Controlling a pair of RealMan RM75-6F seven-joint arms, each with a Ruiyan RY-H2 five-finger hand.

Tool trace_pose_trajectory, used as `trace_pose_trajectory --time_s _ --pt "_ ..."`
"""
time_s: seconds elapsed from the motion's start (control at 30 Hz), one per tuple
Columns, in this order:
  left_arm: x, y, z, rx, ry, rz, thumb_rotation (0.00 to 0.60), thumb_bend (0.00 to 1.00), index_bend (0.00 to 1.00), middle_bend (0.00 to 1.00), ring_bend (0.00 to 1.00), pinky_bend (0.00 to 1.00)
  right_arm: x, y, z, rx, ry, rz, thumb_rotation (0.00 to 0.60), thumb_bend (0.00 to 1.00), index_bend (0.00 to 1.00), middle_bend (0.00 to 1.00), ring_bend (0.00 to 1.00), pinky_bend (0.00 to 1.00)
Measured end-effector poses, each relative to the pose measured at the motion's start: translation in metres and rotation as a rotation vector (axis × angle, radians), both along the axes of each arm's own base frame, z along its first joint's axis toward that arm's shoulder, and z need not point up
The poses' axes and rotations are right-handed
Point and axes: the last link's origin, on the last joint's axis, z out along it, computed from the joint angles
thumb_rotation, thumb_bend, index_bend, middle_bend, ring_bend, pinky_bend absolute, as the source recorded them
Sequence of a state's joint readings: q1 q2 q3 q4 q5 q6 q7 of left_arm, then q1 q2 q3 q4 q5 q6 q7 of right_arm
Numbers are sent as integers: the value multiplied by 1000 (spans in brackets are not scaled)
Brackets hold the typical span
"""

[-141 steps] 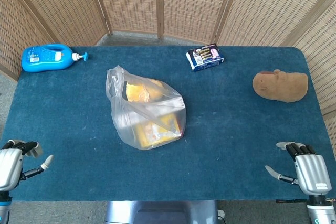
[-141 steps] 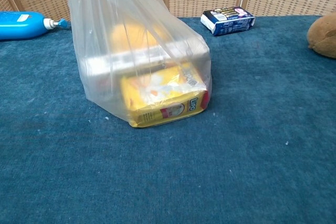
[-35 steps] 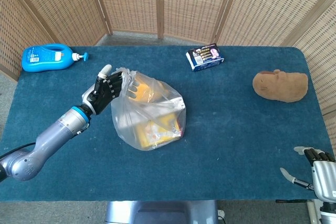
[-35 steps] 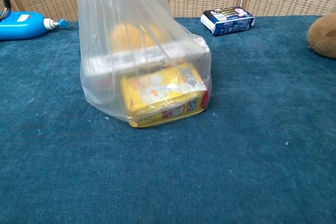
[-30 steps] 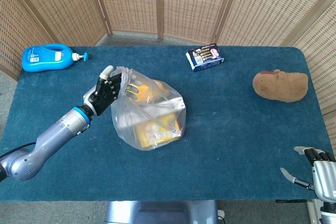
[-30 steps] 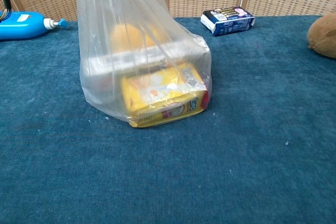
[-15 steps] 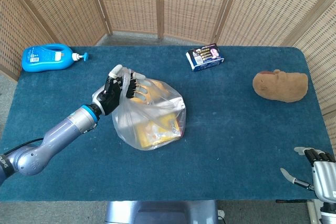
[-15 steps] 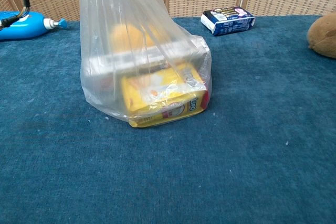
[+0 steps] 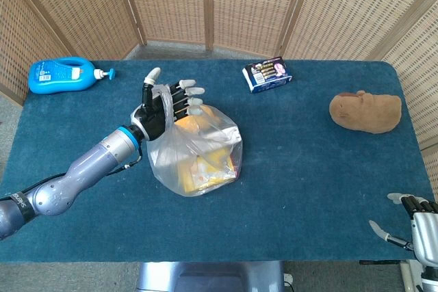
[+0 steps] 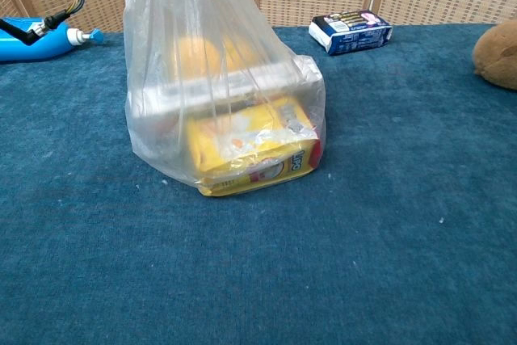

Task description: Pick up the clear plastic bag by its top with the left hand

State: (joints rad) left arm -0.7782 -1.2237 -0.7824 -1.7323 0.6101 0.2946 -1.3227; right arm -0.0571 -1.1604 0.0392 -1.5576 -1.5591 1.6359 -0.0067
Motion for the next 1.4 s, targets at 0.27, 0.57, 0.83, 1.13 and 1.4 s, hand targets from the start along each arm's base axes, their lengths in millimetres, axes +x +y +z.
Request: trace_pose_trajectory --time_s 0.27,0.57,0.83,1.13,1.4 --pt "1 5 9 -3 -70 83 0 490 398 510 560 616 2 0 1 -4 0 5 275 217 339 412 373 324" --pt "9 0 19 56 31 3 14 659 424 543 637 721 5 -2 -1 0 -5 16 275 217 339 412 373 323" --pt "11 0 20 94 90 0 281 789 739 829 856 871 5 -2 0 -2 -4 15 274 218 339 412 373 323" --pt "20 0 19 44 67 0 404 830 848 942 968 936 6 -3 0 -2 -2 15 273 218 339 412 373 321" --pt "30 3 28 25 -4 -14 430 824 853 942 999 950 6 -3 -1 -1 -2 14 276 218 339 412 373 321"
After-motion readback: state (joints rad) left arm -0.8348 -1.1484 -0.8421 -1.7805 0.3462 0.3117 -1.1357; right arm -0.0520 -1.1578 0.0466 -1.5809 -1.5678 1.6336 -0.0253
